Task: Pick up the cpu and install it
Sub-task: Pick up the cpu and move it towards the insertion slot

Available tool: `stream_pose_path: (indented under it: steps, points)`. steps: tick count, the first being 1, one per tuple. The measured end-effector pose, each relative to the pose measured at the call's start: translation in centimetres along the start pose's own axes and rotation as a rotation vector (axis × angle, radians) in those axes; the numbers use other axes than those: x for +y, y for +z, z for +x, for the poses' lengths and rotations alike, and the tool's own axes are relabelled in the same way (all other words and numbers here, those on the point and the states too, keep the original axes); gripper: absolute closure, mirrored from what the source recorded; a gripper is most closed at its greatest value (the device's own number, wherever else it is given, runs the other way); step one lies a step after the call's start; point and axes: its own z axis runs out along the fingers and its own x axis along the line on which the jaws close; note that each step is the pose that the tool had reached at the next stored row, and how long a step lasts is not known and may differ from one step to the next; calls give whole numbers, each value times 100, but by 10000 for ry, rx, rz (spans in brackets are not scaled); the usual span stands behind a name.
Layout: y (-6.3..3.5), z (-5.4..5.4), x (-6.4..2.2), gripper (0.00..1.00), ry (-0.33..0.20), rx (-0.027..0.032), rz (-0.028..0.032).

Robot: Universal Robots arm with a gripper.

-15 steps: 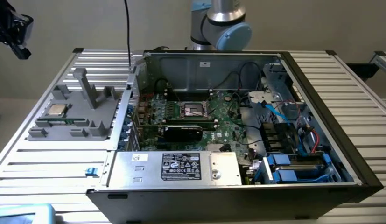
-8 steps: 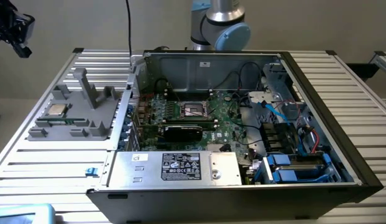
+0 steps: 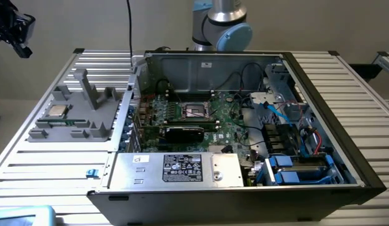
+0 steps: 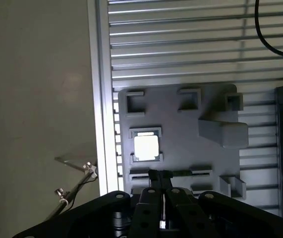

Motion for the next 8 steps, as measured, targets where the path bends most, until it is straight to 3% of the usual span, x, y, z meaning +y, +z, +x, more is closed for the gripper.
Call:
stream_pose_path:
  steps: [8]
  points:
    - [0, 0, 0, 89, 0, 0, 0]
